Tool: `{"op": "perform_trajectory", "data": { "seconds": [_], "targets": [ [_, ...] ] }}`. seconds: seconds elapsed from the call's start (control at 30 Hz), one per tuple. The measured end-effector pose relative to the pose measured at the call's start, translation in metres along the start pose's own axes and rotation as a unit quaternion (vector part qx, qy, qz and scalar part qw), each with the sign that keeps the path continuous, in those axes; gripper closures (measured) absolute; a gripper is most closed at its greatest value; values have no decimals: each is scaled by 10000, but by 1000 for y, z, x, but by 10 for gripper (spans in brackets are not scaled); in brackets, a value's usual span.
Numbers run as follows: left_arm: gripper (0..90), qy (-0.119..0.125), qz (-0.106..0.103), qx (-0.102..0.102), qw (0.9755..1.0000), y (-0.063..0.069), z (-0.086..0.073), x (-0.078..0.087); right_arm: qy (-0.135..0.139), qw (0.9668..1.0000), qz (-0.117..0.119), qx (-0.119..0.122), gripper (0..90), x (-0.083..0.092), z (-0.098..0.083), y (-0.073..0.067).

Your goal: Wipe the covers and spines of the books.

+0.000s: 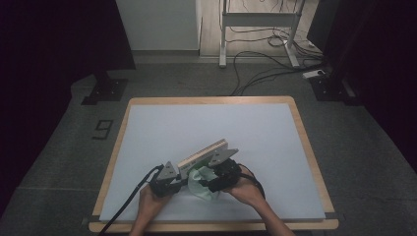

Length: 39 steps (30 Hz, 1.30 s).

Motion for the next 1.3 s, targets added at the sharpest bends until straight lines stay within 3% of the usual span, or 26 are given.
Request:
{"op": "perform_trajectory", "data": {
  "seconds": [0.17,0.33,0.5,0.7,0.87,0.97,1.13,1.3],
  "targets": [
    [721,-13,-8,-8,10000,0,0,0,187,9994,-247,-171,270,23,-1,15],
    [722,-18,-11,-8,10000,0,0,0,319,9967,-606,-434,241,42,-8,40],
    [721,-13,-17,9,10000,0,0,0,285,9946,-855,-519,221,47,-14,65],
    [719,-15,-2,-1,10000,0,0,0,203,9968,-678,-375,210,29,-19,82],
    [710,-25,59,-28,10000,1,0,0,217,9984,-464,-237,226,15,-20,88],
    [696,-47,63,-23,10000,0,0,0,392,9987,-223,-228,278,13,-20,88],
    [649,-49,96,15,9999,0,0,0,449,9983,-327,-178,365,16,-21,86],
    [573,43,160,99,9998,-1,0,2,514,9978,-358,-207,389,17,-22,86]
  ]
}}
Point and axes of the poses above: each handheld gripper's, and its own axes: x roughly backward along the jaws, z roughly out of its top, y roughly to its right, the point moved 3 cm from there along -x, roughly forward along the jaws, and after that the axes turned 9 degrees about z, right-handed, at the moved point
